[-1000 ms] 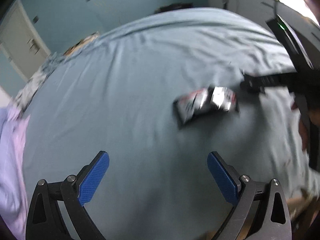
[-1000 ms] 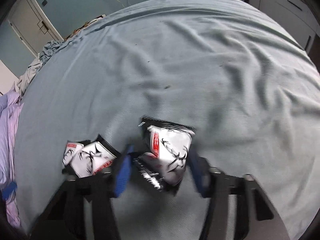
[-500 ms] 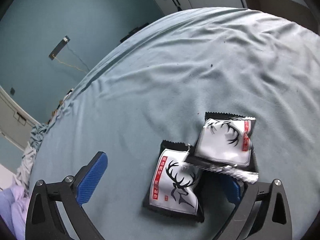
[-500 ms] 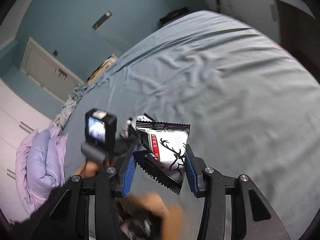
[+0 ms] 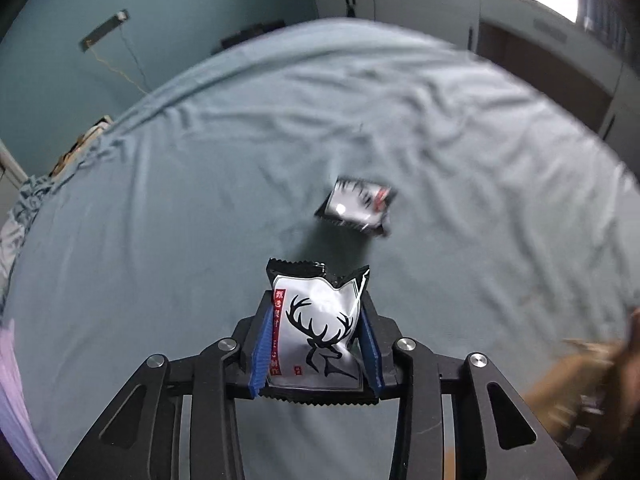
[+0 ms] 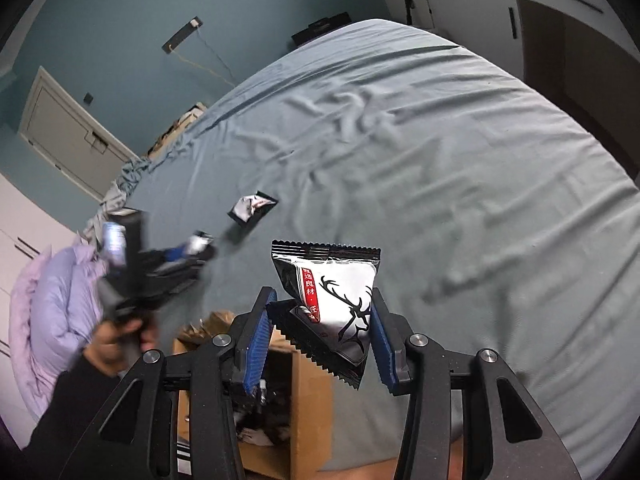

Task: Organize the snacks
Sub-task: 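Carry both packets over the cardboard box and open both grippers to drop them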

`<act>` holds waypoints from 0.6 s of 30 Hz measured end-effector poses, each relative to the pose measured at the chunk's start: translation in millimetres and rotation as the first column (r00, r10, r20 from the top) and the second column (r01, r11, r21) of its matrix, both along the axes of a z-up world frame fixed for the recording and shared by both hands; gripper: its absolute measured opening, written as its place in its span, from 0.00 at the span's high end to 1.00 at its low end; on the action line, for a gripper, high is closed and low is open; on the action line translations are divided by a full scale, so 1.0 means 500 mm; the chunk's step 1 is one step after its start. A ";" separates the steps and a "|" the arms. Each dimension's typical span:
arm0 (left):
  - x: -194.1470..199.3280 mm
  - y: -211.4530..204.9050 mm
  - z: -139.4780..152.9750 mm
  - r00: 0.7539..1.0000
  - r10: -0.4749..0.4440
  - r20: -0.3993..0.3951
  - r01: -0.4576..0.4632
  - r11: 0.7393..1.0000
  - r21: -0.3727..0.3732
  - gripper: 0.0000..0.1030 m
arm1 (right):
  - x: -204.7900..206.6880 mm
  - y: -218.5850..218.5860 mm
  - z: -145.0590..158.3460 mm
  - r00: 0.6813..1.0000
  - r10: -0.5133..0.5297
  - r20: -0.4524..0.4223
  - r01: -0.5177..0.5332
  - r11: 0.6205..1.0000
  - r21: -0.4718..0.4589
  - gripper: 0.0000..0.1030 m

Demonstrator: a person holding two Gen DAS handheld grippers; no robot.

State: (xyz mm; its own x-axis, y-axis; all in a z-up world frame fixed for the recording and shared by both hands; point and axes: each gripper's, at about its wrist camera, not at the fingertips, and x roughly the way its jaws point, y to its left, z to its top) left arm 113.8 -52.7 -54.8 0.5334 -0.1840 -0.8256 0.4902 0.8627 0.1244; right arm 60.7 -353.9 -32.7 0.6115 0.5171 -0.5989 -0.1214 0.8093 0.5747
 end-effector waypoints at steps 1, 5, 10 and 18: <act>-0.024 0.010 0.029 1.000 0.006 0.016 -0.005 0.999 -0.033 0.65 | -0.001 0.002 0.004 1.000 -0.003 0.002 0.003 1.000 -0.003 0.58; -0.132 0.044 0.116 0.999 -0.034 0.018 0.037 0.985 -0.171 0.64 | -0.015 0.006 0.020 1.000 -0.006 0.027 0.007 1.000 -0.014 0.58; -0.284 0.040 0.131 0.983 -0.176 -0.044 0.159 0.955 -0.251 0.61 | -0.079 0.027 0.058 0.983 0.079 0.164 -0.078 0.997 -0.013 0.57; -0.339 -0.018 0.089 0.975 -0.217 -0.050 0.213 0.974 -0.071 0.15 | -0.120 0.080 0.050 0.964 0.201 0.176 -0.185 0.977 -0.104 0.57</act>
